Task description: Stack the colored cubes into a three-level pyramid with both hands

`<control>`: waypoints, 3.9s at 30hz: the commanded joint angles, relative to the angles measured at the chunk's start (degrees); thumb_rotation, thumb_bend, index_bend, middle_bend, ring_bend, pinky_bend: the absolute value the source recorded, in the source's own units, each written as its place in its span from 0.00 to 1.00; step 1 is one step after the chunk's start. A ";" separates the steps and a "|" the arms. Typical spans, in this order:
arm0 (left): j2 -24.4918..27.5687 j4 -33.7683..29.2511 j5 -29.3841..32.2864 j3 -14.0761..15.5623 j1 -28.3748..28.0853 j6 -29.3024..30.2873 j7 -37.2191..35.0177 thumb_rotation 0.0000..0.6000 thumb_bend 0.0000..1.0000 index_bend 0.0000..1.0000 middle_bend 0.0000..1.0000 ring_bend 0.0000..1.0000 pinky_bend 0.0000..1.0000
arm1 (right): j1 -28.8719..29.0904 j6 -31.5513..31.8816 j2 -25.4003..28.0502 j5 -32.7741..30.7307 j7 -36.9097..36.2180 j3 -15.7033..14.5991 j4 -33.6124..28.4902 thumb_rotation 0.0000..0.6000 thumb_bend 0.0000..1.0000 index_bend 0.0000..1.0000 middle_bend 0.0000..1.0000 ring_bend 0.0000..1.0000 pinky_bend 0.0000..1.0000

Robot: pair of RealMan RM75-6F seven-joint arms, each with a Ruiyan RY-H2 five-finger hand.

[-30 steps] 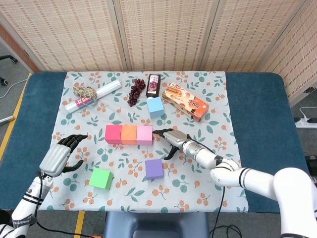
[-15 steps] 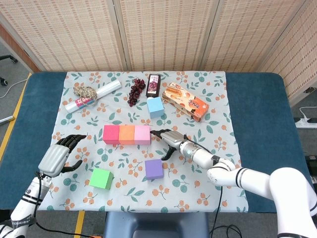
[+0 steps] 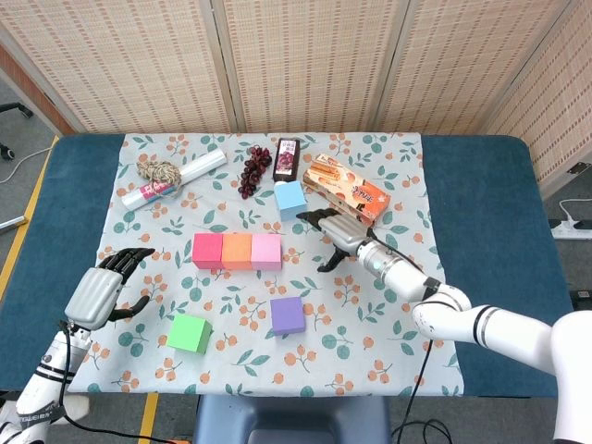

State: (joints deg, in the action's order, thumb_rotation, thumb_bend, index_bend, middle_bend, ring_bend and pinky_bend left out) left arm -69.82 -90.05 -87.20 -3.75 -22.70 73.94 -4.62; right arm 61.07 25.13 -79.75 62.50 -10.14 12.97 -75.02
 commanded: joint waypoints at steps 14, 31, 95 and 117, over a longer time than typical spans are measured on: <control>0.34 -1.50 2.15 -0.05 1.77 0.86 0.99 1.00 0.31 0.13 0.17 0.15 0.27 | 14.11 -13.31 -15.78 -3.04 2.01 1.82 28.90 1.00 0.23 0.01 0.08 0.00 0.00; 0.74 -1.35 1.03 0.06 2.33 1.49 0.73 1.00 0.31 0.13 0.17 0.15 0.27 | 7.51 -10.26 -10.59 3.58 -0.16 0.82 21.35 1.00 0.24 0.00 0.13 0.00 0.00; 1.68 6.05 -4.87 2.82 2.02 1.32 -1.03 1.00 0.31 0.17 0.21 0.17 0.26 | -0.80 0.99 2.43 3.64 11.41 -7.01 5.53 1.00 0.12 0.28 0.28 0.00 0.00; 4.48 3.04 -13.22 9.56 0.06 -2.91 -3.43 1.00 0.32 0.07 0.11 0.09 0.15 | -13.14 20.81 16.28 1.58 15.14 -8.98 -14.82 1.00 0.06 0.00 0.00 0.00 0.00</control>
State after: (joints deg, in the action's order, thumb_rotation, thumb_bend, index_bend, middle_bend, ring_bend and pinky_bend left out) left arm -65.55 -86.26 -99.42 5.02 -22.18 71.59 -8.29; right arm 50.57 42.87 -66.38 62.31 6.67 3.49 -86.83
